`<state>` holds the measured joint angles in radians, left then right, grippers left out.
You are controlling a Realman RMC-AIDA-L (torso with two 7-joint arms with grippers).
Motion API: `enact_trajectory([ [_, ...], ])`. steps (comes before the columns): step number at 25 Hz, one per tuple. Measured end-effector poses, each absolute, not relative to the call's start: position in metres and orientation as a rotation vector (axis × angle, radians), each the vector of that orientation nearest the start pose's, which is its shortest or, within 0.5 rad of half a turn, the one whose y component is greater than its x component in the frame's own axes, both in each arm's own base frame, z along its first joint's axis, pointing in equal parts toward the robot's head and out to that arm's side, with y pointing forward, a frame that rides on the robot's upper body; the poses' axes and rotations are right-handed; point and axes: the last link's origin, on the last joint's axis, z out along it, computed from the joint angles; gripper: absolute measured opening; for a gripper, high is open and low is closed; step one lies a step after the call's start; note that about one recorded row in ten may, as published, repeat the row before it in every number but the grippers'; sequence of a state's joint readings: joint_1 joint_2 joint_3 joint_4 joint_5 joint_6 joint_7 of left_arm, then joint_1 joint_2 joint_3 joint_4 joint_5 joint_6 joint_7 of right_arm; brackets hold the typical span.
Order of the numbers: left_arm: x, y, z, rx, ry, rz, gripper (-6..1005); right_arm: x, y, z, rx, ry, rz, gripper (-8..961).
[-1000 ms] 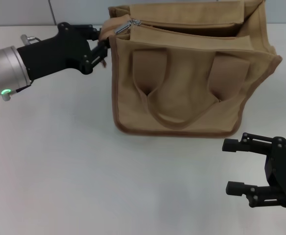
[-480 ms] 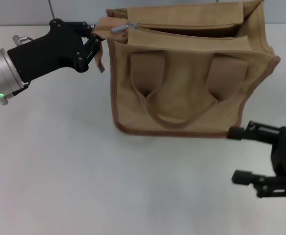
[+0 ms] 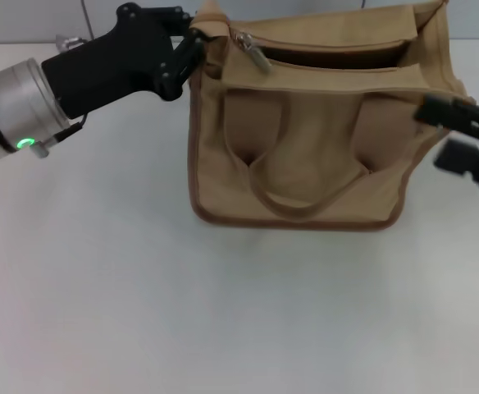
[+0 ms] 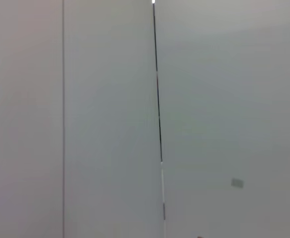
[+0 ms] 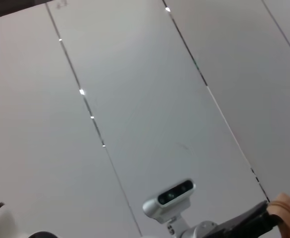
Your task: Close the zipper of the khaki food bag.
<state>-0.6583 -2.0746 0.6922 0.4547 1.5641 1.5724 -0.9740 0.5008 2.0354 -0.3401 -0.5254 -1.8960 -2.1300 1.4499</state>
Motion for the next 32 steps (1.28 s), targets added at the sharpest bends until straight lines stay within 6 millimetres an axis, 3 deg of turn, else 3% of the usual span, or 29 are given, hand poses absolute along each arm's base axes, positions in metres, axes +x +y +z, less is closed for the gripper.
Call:
enact_trajectory([
  [9, -0.198, 0.363, 0.007, -2.439, -0.139, -1.173, 33, 0.223, 0.317, 0.077, -2.690, 0.770, 1.393, 761],
  [11, -0.199, 0.362, 0.007, -2.435, -0.141, -1.179, 33, 0.207, 0.333, 0.083, -2.741, 0.769, 1.306, 760],
  [14, -0.199, 0.362, 0.008, -2.433, -0.140, -1.186, 33, 0.196, 0.343, 0.085, -2.785, 0.773, 1.240, 760],
  [20, -0.199, 0.361, 0.008, -2.425, -0.143, -1.195, 33, 0.159, 0.371, 0.077, -2.886, 0.825, 0.979, 758],
  [26, -0.198, 0.361, 0.009, -2.418, -0.143, -1.202, 33, 0.134, 0.392, 0.059, -2.907, 0.814, 0.799, 577],
  [32, -0.199, 0.361, 0.010, -2.415, -0.145, -1.199, 33, 0.129, 0.397, 0.046, -2.904, 0.811, 0.730, 501],
])
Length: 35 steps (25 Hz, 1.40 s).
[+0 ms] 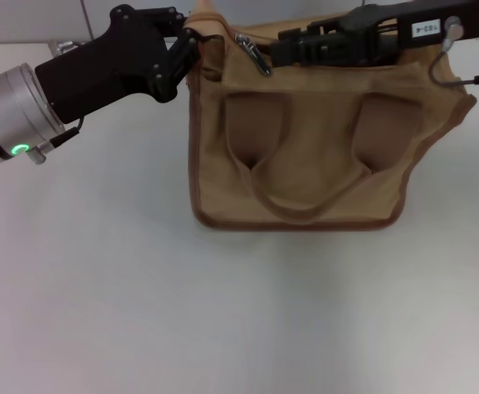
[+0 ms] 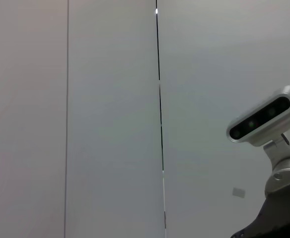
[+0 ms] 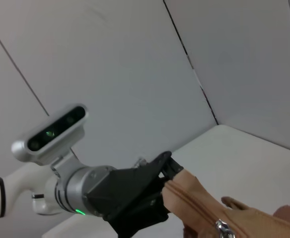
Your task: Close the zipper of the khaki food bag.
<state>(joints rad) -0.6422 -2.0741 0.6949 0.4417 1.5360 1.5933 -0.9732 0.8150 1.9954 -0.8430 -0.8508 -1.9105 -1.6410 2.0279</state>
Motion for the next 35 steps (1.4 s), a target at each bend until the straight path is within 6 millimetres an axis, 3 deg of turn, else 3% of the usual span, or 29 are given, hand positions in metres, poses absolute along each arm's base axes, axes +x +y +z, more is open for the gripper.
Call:
enact_trajectory([
  [13, -0.198, 0.361, 0.004, -2.421, -0.128, -1.196, 33, 0.118, 0.402, 0.025, -2.915, 0.771, 0.640, 376],
  [24, -0.194, 0.363, 0.003, -2.419, -0.116, -1.203, 34, 0.108, 0.402, 0.014, -2.930, 0.827, 0.567, 372],
  [35, -0.191, 0.364, 0.003, -2.424, -0.105, -1.212, 34, 0.105, 0.402, 0.009, -2.903, 0.914, 0.542, 236],
])
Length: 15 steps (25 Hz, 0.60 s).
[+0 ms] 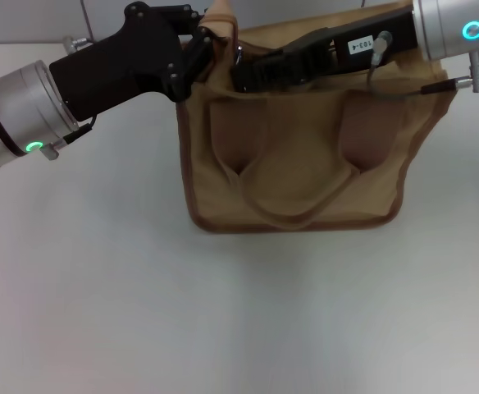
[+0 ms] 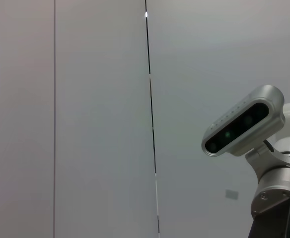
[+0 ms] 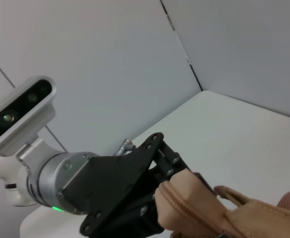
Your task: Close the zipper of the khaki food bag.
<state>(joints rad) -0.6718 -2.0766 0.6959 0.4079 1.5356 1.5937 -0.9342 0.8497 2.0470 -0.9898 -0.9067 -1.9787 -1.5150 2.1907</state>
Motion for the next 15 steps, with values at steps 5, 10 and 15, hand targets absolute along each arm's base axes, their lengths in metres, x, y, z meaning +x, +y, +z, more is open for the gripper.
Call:
enact_trajectory([
  [5, -0.190, 0.364, 0.003, -2.424, -0.104, -1.215, 34, 0.105, 0.402, 0.012, -2.884, 0.895, 0.542, 105],
  [10, -0.190, 0.364, 0.003, -2.422, -0.105, -1.216, 34, 0.110, 0.398, 0.022, -2.857, 0.870, 0.557, 103],
  [15, -0.189, 0.365, 0.003, -2.422, -0.101, -1.217, 34, 0.116, 0.390, 0.034, -2.824, 0.846, 0.560, 96],
])
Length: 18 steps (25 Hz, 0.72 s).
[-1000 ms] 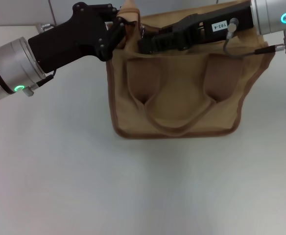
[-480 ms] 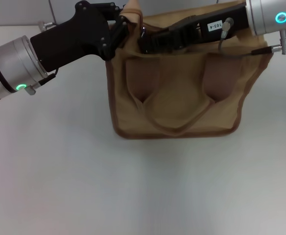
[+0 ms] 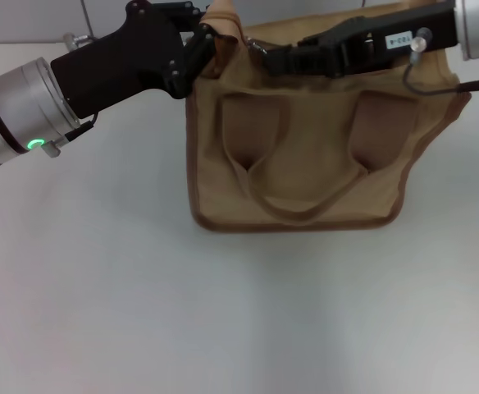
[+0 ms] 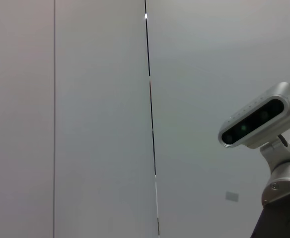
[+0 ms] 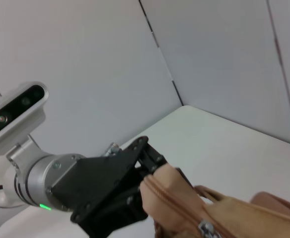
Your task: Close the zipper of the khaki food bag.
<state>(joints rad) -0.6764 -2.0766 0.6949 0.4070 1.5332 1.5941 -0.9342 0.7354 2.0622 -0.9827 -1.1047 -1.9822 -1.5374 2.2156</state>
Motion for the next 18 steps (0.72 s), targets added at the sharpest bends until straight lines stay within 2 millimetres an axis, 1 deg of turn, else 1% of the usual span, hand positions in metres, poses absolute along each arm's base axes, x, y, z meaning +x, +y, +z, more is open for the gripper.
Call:
enact_trajectory([
  [4, -0.1872, 0.3660, 0.0034, -2.423, -0.095, -1.218, 34, 0.1204, 0.3868, 0.0362, -2.822, 0.852, 0.553, 83],
  [8, -0.1852, 0.3677, 0.0029, -2.423, -0.092, -1.216, 34, 0.1222, 0.3864, 0.0371, -2.817, 0.854, 0.555, 49],
  [14, -0.1842, 0.3694, 0.0032, -2.423, -0.090, -1.212, 34, 0.1196, 0.3882, 0.0389, -2.812, 0.800, 0.581, -2],
  [15, -0.1840, 0.3695, 0.0032, -2.423, -0.089, -1.212, 35, 0.1196, 0.3882, 0.0389, -2.812, 0.800, 0.581, 12],
  [18, -0.1838, 0.3699, 0.0033, -2.423, -0.089, -1.211, 35, 0.1176, 0.3887, 0.0388, -2.824, 0.724, 0.580, 54],
])
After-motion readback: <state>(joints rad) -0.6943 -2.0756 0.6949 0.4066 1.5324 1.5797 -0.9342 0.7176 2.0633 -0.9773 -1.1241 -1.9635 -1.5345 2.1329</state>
